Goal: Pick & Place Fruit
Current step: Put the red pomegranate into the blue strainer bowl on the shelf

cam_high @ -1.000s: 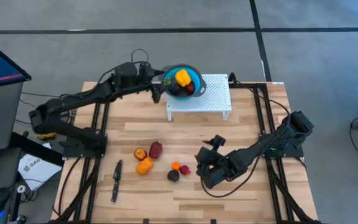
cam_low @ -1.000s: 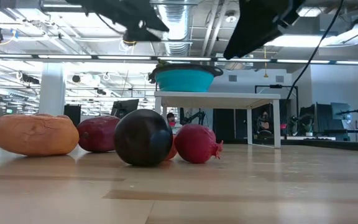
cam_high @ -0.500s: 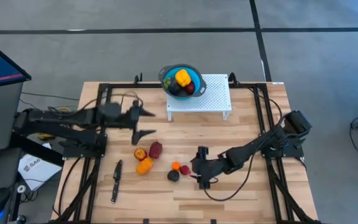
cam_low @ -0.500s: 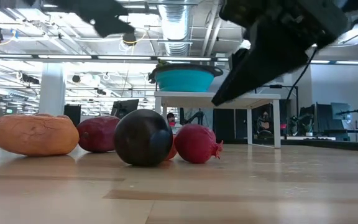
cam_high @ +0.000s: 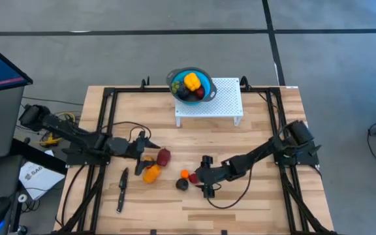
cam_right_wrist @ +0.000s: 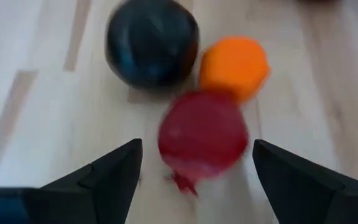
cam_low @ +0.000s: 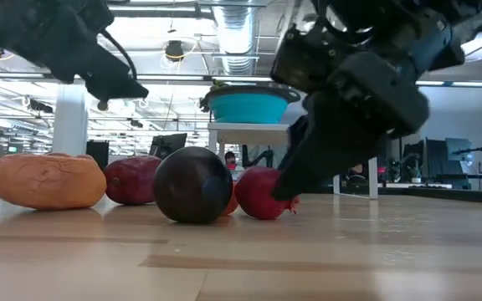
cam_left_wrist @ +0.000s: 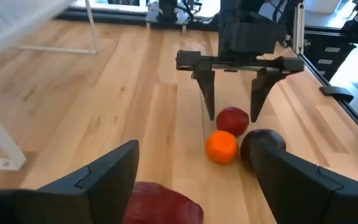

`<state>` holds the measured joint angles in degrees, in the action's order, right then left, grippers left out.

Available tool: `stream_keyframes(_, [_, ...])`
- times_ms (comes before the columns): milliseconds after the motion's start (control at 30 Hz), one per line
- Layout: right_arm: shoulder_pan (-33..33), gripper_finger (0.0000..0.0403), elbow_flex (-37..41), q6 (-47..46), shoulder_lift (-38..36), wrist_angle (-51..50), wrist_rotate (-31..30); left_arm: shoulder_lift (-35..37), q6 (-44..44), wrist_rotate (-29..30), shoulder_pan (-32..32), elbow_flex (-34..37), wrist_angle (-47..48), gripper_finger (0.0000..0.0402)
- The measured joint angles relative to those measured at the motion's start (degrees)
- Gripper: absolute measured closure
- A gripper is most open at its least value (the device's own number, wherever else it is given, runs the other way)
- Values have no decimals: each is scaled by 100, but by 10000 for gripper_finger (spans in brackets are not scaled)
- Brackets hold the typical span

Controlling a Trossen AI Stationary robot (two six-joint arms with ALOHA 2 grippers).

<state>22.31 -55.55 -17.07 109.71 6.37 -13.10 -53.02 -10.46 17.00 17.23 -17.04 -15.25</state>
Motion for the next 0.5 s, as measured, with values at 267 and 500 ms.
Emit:
stream_keyframes(267, [2,135,-6,-220,306,461,0,-438,38,108,216,46,-463,101])
stream_keyframes(500, [28,227,-4,-399,75,-79,-11,-1430,284,106,363,46,-1790,101])
